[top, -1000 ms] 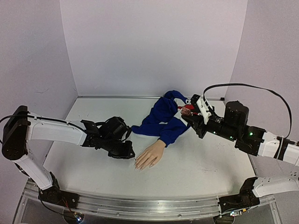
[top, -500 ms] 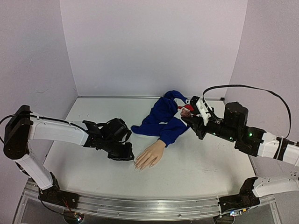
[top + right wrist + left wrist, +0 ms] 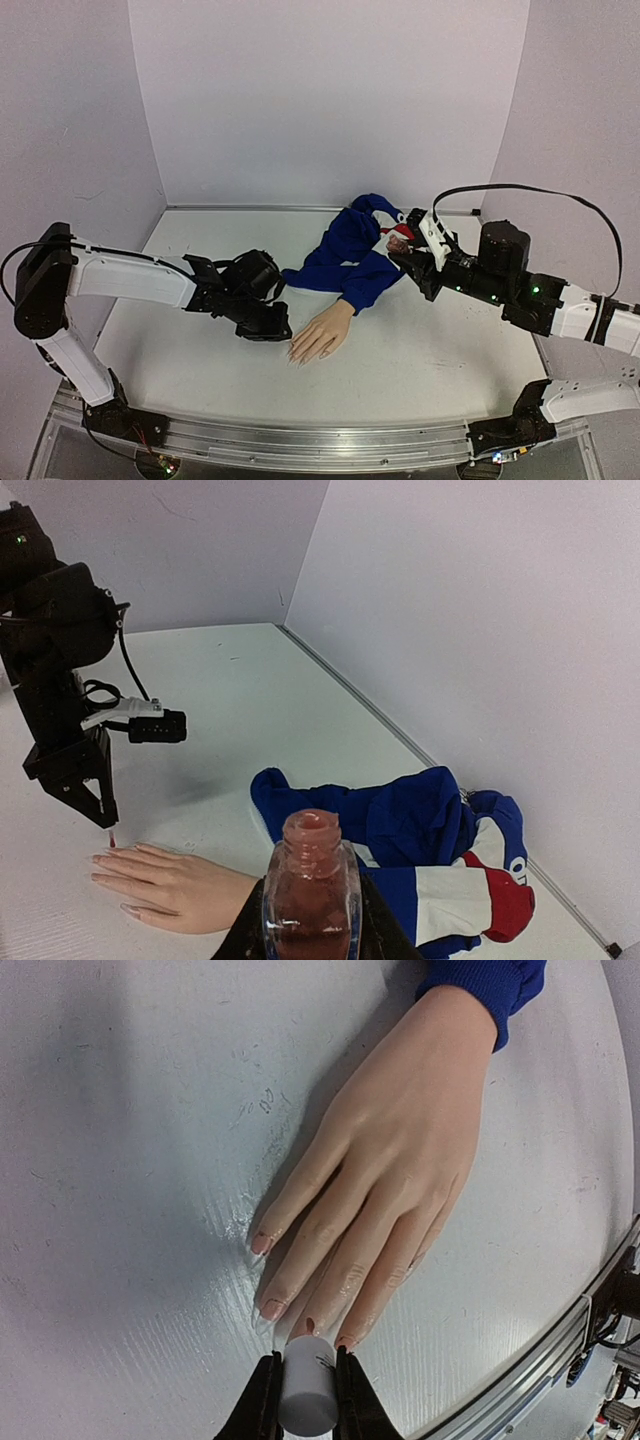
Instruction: Paint the nails
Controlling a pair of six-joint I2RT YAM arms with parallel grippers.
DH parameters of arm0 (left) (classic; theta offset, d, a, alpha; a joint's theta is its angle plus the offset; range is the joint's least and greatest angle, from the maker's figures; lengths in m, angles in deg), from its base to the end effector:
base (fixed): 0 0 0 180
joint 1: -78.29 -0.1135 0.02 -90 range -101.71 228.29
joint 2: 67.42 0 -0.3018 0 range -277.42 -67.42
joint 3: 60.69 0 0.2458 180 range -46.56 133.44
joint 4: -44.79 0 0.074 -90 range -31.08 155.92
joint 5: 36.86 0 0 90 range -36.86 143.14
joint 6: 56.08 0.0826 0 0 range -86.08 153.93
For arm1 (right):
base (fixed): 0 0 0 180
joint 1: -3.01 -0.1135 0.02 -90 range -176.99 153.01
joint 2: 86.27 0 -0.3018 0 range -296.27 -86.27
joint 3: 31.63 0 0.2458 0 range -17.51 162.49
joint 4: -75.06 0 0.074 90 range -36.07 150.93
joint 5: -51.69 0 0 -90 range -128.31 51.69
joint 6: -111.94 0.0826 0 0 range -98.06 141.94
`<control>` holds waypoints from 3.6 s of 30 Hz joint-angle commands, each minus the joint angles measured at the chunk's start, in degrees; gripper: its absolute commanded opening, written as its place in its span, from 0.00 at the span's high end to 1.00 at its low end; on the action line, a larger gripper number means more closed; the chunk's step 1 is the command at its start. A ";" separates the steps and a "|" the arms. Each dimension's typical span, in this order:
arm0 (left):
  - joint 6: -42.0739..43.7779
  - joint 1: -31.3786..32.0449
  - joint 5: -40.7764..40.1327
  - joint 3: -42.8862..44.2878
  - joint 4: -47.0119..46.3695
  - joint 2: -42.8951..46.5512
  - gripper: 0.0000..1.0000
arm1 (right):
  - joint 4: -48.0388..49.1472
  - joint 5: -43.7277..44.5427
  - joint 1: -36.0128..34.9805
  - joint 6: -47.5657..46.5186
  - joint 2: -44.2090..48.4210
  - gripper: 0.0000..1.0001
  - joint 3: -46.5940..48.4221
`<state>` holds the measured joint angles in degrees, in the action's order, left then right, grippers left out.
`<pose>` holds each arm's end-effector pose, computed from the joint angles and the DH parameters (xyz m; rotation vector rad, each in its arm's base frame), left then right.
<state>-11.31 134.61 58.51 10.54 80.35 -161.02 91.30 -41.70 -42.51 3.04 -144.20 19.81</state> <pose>0.1872 -0.2949 0.1888 0.3053 2.7577 -0.7000 0.1774 0.1876 0.3680 -0.7954 1.1694 0.4268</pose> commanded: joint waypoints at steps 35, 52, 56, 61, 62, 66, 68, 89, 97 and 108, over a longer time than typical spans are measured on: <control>0.66 -1.11 -0.25 5.08 3.24 -3.52 1.00 | 3.61 -0.12 0.36 -0.26 0.38 1.00 -0.14; 0.81 -1.38 1.00 5.17 3.27 -4.21 1.00 | 3.78 -0.55 0.79 -0.09 0.20 1.00 -0.05; 0.76 -1.38 0.81 5.20 3.27 -4.22 1.00 | 3.82 -0.90 0.87 -0.02 -0.01 1.00 0.03; 0.32 -1.38 0.37 4.53 3.28 -3.67 1.00 | 3.82 -0.82 0.96 0.00 0.27 1.00 -0.05; 0.39 -1.38 0.45 4.58 3.27 -3.78 1.00 | 3.82 -0.82 0.96 -0.02 0.27 1.00 -0.12; 0.29 -1.38 0.73 4.76 3.35 -4.04 1.00 | 3.82 -0.91 1.04 0.16 0.11 1.00 -0.14; 0.32 -1.38 0.62 4.84 3.42 -4.02 1.00 | 3.82 -0.99 1.04 0.24 0.23 1.00 -0.14; -0.60 -1.38 0.86 4.04 4.32 -3.76 1.00 | 3.86 -1.12 1.09 0.27 0.10 1.00 -0.14; -0.86 -1.29 0.35 3.39 5.62 -3.08 1.00 | 3.92 -1.17 1.13 0.34 0.01 1.00 -0.06; -0.22 -1.16 1.49 2.79 2.56 -2.69 1.00 | 4.01 -1.53 1.31 0.44 -0.17 1.00 0.02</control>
<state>-11.57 133.58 59.54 13.31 85.31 -165.22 91.37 -42.38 -41.64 3.13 -144.71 19.44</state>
